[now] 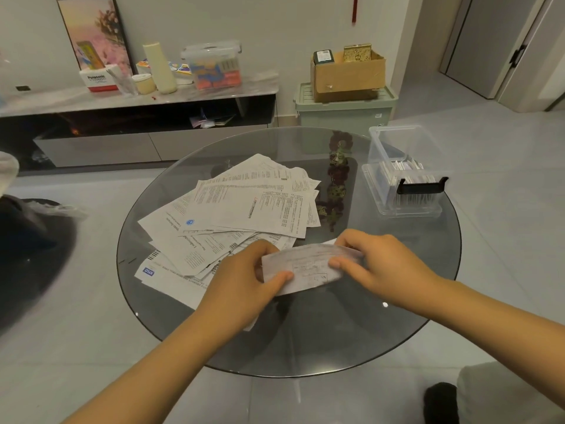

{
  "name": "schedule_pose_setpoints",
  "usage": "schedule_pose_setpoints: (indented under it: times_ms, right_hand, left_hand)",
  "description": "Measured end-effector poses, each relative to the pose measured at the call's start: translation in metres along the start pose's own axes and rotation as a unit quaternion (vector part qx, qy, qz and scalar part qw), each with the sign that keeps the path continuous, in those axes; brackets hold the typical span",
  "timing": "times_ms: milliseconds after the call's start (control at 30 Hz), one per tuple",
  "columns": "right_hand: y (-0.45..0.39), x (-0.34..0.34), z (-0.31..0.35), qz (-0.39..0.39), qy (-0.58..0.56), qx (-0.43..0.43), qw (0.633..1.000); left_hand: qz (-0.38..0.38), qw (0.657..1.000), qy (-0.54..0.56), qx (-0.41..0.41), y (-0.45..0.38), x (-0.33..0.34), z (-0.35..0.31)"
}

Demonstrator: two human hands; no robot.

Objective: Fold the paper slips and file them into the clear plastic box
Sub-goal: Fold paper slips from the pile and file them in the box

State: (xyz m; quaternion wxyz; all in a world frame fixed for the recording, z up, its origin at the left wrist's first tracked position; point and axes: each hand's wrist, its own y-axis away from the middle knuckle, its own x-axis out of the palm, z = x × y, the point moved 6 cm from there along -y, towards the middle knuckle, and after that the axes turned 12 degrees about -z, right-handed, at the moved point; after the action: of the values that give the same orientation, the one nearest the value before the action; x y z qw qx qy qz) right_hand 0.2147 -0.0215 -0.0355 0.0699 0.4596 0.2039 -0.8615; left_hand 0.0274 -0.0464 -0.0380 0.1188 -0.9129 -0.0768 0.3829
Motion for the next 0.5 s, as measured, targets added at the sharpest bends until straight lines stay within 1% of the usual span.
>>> schedule_pose_setpoints:
  times_ms: [133, 200, 333, 433, 500]
  right_hand:
    - [-0.004, 0.007, -0.008, -0.009, -0.058, 0.057, 0.997]
    - [-0.006, 0.010, -0.012, -0.013, -0.051, 0.065, 0.997]
    - [-0.007, 0.016, -0.017, -0.018, -0.003, 0.046, 0.999]
    - [-0.004, 0.022, -0.010, -0.008, 0.082, -0.001, 0.997]
    - [-0.004, 0.025, -0.008, 0.003, 0.116, -0.007, 0.993]
  left_hand:
    - [0.010, 1.000, -0.018, -0.015, 0.001, 0.006, 0.001]
    - [0.014, 0.999, -0.038, -0.002, 0.002, 0.008, 0.001]
    - [0.023, 0.998, -0.062, 0.016, 0.001, 0.011, 0.004]
    - [0.028, 0.995, -0.098, 0.025, 0.001, 0.012, 0.006]
    - [0.037, 0.990, -0.130, 0.049, 0.001, 0.014, 0.005]
